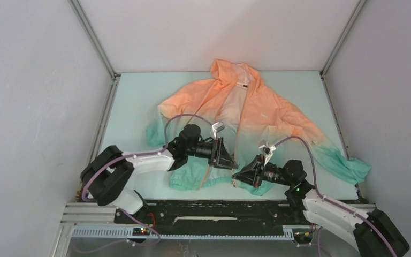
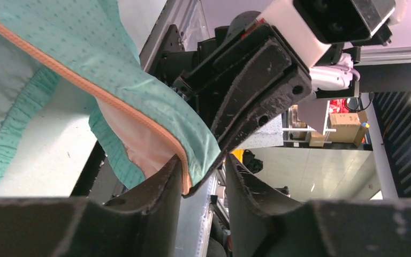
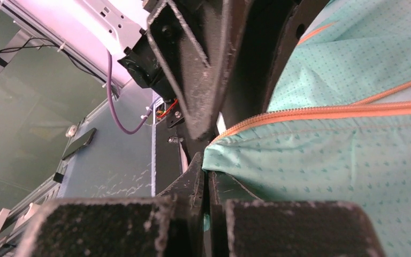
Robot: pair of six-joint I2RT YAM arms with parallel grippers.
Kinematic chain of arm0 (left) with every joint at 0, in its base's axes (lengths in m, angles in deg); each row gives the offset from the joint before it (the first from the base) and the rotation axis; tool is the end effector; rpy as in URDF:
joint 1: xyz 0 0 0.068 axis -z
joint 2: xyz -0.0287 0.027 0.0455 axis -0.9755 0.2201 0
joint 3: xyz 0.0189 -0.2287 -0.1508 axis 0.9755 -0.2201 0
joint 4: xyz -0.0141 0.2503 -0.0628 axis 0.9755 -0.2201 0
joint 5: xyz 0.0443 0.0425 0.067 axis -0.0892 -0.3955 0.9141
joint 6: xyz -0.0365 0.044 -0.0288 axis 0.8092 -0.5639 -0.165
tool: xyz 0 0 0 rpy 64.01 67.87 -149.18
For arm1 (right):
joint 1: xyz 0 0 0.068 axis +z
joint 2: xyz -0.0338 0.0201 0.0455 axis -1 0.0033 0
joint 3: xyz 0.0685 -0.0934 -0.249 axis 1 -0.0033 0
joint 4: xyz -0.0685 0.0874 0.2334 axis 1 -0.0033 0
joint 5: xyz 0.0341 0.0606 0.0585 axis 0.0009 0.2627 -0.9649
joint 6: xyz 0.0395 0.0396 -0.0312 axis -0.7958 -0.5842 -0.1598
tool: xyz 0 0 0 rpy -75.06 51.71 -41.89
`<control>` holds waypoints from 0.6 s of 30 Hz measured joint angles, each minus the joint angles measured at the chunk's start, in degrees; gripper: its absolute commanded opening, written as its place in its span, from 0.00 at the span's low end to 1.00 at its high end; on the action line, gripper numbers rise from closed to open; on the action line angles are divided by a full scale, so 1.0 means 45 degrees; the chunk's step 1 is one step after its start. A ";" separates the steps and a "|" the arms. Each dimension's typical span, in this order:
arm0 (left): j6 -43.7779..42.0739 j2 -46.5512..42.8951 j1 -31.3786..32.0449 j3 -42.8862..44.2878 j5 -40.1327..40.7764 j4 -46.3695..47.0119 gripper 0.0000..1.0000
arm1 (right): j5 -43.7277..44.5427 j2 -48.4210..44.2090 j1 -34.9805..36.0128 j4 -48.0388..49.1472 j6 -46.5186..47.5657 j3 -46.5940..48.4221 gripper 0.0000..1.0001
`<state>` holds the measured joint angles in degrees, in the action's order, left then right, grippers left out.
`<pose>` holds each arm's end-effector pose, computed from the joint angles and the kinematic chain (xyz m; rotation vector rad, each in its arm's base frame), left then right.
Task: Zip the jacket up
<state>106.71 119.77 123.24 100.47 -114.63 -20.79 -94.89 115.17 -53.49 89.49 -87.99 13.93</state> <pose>0.1868 -0.2465 0.2098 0.3864 2.3237 -1.9515 0.1064 0.1196 0.1794 -0.6384 1.6370 1.5484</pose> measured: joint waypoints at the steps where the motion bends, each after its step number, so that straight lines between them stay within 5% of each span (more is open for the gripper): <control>1: 0.0063 0.0151 0.0019 0.0063 0.0000 0.0000 0.29 | 0.0189 -0.0325 0.0097 -0.0461 -0.0005 0.0000 0.04; 7: 0.0321 0.0544 0.0112 0.0457 0.0010 -0.0019 0.01 | 0.2118 -0.2681 0.1253 -0.4075 -0.0117 0.0049 0.25; 9: 0.0287 0.0525 0.0194 0.0622 0.0136 -0.0063 0.00 | 0.3157 -0.3371 0.1661 -0.6091 -0.0452 0.0393 0.48; 10: 0.0238 0.0466 0.0238 0.0665 0.0248 -0.0155 0.00 | 0.3793 -0.3517 0.1773 -0.7402 -0.0782 0.0767 0.52; 13: -0.0092 0.0019 0.0296 0.0670 0.0869 -0.0753 0.00 | 0.5955 -0.3512 0.1821 -1.1662 -0.2283 0.2157 0.55; 18: -0.1297 -0.0947 0.0311 0.0903 0.2686 -0.2477 0.00 | 0.7800 -0.2803 0.1632 -1.5708 -0.4546 0.2841 0.54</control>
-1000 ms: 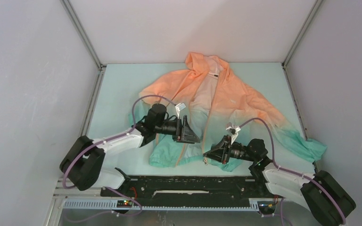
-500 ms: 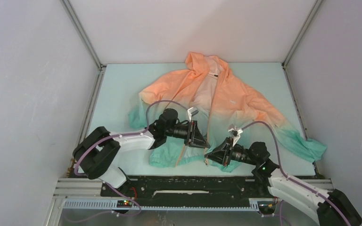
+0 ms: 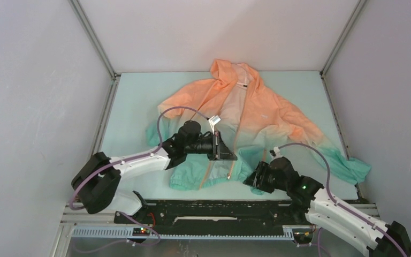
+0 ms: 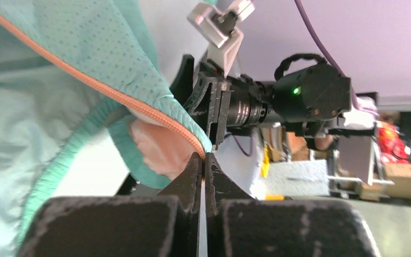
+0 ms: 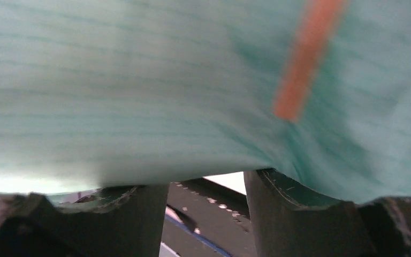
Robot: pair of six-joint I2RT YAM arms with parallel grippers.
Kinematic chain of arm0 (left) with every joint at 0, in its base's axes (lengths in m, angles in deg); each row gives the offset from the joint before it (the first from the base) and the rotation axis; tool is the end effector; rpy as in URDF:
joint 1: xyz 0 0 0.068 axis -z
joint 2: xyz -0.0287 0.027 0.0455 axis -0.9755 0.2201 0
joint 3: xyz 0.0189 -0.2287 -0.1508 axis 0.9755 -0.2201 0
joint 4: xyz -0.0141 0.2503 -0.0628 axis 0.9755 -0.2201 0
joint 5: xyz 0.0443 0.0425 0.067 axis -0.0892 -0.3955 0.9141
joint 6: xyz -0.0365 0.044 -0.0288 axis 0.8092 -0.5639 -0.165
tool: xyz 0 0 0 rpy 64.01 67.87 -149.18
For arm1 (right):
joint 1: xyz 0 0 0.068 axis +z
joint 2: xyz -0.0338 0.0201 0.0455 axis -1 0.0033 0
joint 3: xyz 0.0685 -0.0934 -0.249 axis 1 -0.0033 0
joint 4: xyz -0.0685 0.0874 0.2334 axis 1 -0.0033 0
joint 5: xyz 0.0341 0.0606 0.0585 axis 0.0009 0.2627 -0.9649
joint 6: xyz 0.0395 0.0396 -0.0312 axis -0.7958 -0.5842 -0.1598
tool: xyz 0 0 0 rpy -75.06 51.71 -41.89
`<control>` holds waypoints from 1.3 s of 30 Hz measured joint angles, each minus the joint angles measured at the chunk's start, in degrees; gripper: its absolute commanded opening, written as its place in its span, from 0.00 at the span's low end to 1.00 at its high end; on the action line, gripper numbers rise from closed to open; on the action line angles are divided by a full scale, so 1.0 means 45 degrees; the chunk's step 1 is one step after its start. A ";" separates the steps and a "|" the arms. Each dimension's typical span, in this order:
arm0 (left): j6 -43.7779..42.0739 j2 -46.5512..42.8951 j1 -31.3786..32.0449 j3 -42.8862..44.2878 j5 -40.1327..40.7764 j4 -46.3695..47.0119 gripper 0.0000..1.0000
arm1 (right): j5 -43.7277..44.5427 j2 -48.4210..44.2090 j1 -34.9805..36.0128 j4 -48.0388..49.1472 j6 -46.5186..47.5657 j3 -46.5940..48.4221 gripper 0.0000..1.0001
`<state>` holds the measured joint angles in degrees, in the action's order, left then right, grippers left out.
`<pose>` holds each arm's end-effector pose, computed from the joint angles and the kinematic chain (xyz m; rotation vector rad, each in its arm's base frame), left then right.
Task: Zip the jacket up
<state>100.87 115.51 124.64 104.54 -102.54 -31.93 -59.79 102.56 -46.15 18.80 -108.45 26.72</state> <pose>0.1887 -0.2483 0.2315 0.3043 2.2903 -1.7288 0.0945 0.0988 0.1490 0.2652 2.5205 0.9844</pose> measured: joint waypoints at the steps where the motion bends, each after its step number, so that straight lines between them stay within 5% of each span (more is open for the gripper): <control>1: -0.0291 -0.0131 0.0000 0.0078 0.0476 -0.0408 0.00 | 0.0219 0.0248 -0.0024 -0.0321 -0.0369 -0.0112 0.53; 6: -0.1107 -0.0083 0.0000 0.0253 0.1899 -0.1734 0.00 | 0.0636 0.1258 -0.1307 -0.0471 -0.1613 -0.0364 0.35; 12: -0.1161 0.0685 0.0024 0.0539 0.2589 -0.2137 0.00 | 0.0389 0.1515 -0.2715 -0.0180 -0.2453 -0.0563 0.33; 14: -0.1137 0.0665 0.0024 0.0539 0.2773 -0.2210 0.00 | 0.0335 0.1292 -0.2890 -0.0345 -0.2589 -0.0588 0.38; 17: -0.0855 0.0617 0.0044 0.0534 0.2909 -0.2166 0.00 | 0.0806 0.0019 -0.3055 -0.1671 -0.2302 -0.0393 0.59; 20: -0.0287 0.0568 0.0097 0.0529 0.2948 -0.1676 0.00 | 0.0860 -0.2025 -0.3123 -0.2725 -0.0782 -0.0019 0.67; 25: 0.0743 0.0559 0.0214 0.0525 0.2948 -0.0544 0.00 | -0.1690 -0.5527 -0.2919 -0.1909 0.1059 -0.0238 0.65; 30: 0.1564 0.0559 0.0408 0.0525 0.2982 0.0219 0.00 | -0.2399 -0.6407 -0.0729 -0.0733 0.0316 -0.1282 0.67; 39: 0.2807 0.0559 0.0797 -0.0005 0.2987 0.1661 0.00 | 0.2463 -0.4605 0.5625 0.3070 -0.2365 -0.1909 0.68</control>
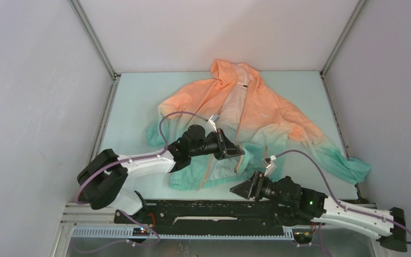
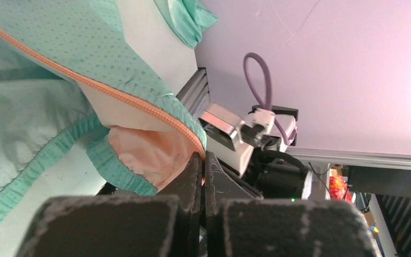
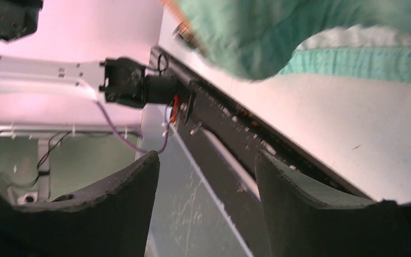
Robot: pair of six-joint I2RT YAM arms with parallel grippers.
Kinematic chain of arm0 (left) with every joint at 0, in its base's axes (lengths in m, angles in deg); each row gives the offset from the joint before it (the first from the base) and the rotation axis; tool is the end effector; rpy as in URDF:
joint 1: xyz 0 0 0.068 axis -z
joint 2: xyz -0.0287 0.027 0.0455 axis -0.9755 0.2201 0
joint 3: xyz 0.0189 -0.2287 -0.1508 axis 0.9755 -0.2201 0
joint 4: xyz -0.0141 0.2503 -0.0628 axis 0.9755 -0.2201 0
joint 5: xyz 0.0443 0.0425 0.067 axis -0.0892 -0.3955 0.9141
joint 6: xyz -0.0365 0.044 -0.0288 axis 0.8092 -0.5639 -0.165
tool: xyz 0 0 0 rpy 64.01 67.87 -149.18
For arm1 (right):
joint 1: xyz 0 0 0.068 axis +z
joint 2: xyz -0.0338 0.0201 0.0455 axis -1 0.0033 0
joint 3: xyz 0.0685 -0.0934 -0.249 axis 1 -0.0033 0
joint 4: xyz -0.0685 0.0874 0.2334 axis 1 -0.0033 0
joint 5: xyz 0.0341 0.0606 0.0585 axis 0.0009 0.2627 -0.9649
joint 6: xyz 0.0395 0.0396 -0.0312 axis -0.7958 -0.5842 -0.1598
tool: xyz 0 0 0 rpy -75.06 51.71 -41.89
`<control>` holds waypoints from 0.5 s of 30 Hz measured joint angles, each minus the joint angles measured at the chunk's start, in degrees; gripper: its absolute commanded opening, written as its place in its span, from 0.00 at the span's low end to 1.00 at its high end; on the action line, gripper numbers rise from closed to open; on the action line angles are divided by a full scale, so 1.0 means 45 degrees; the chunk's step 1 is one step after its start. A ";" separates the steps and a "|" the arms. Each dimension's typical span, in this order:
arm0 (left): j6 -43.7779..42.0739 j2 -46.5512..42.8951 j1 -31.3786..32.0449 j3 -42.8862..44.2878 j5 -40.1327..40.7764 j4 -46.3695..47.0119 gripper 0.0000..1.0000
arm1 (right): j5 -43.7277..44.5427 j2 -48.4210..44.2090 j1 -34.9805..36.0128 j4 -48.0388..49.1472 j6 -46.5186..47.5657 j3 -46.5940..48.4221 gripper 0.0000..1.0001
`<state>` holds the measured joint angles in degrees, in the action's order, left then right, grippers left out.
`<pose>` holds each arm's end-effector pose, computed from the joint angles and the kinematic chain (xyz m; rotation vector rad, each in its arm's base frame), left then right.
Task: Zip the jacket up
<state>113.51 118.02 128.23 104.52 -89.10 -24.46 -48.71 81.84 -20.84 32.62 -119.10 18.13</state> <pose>0.1901 -0.2649 0.2313 -0.0449 2.2431 -1.7337 0.0487 0.1172 0.1618 0.0666 2.1842 1.5177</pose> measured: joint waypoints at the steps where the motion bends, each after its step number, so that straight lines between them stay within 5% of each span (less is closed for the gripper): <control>1: 0.0136 0.0000 0.0044 -0.0053 0.0000 0.0155 0.00 | 0.0529 0.0393 0.0243 0.0544 -0.0165 -0.0170 0.69; 6: 0.0491 -0.0005 0.0189 -0.0301 0.0005 0.0685 0.00 | 0.2098 0.1107 0.0175 0.2691 -0.0413 -0.0733 0.71; 15: 0.0622 -0.0136 0.0277 -0.0515 0.0019 0.0986 0.00 | 0.1418 0.0724 -0.2331 0.4600 -0.0466 -0.0928 0.66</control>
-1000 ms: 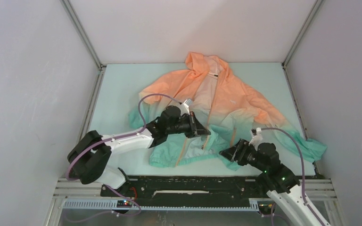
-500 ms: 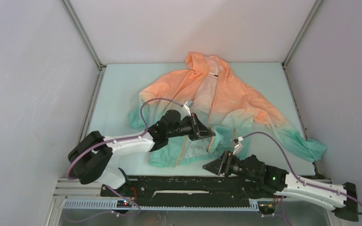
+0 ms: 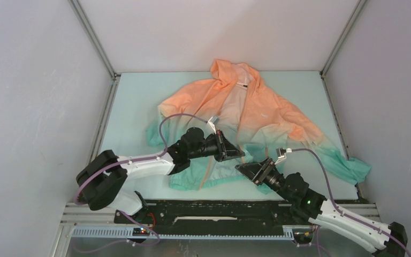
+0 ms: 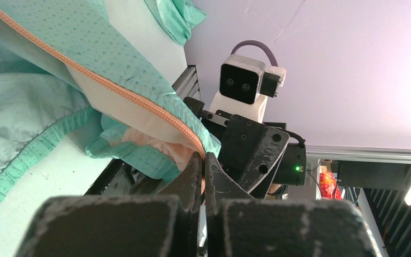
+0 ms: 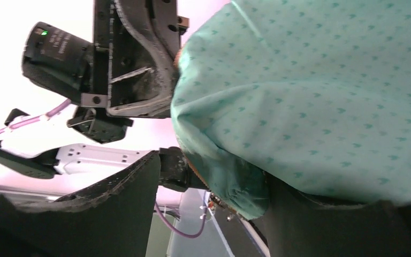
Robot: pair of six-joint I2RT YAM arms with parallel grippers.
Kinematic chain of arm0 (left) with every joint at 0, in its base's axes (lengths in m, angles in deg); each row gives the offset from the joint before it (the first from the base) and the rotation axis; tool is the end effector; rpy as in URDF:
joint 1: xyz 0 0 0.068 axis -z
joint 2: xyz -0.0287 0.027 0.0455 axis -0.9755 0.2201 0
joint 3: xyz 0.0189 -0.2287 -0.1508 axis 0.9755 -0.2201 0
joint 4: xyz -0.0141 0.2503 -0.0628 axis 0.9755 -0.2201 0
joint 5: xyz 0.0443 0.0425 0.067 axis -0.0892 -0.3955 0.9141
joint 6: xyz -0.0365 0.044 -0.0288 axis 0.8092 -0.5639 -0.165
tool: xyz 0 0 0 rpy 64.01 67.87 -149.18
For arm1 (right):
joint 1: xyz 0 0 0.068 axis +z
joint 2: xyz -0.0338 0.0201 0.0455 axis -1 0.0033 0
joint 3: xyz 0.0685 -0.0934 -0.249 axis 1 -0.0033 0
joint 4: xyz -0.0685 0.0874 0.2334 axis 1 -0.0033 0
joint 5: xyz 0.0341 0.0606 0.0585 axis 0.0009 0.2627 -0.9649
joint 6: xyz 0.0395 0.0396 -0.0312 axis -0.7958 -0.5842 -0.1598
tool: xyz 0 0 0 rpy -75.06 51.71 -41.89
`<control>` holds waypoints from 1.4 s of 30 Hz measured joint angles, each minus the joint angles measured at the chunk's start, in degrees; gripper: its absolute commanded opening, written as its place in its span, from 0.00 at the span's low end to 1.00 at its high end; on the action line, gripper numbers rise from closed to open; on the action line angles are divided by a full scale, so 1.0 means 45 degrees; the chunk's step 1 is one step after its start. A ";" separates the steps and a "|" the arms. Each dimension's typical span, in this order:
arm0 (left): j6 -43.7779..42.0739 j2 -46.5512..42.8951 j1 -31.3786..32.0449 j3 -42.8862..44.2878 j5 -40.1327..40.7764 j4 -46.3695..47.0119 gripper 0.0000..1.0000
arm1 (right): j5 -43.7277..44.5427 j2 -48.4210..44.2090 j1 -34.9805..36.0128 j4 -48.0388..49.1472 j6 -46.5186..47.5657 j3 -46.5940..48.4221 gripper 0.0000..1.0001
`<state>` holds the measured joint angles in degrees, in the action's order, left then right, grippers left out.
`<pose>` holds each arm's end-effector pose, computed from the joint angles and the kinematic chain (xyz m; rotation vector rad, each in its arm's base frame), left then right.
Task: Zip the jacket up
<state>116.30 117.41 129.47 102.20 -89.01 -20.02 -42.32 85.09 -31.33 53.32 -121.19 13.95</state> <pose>0.1812 -0.2649 0.2300 -0.0586 2.2155 -1.8002 0.0784 0.1109 0.1724 0.3726 1.8358 1.5473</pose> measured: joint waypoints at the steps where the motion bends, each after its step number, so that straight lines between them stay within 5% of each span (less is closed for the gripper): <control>1: 0.0000 -0.0010 0.0000 0.0000 0.0010 0.0019 0.00 | -0.0078 -0.0170 -0.0039 0.0019 0.0000 0.0000 0.66; 16: -0.0146 -0.0034 0.0000 0.0000 0.0083 -0.0155 0.00 | -0.0544 -0.2297 -0.0136 -0.1307 -0.0345 0.0000 0.65; 32: -0.0738 -0.0612 -0.0097 0.0000 0.0199 -0.1156 0.00 | -0.0918 -0.2380 -0.0136 -0.1933 -0.0447 0.0000 0.52; 42: -0.0913 -0.0709 -0.0287 0.0000 0.0238 -0.1443 0.00 | -0.1258 -0.2409 -0.0253 -0.1919 -0.0262 0.0000 0.61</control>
<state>112.19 114.22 128.18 102.20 -87.94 -26.51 -47.99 74.25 -32.47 44.68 -122.37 13.95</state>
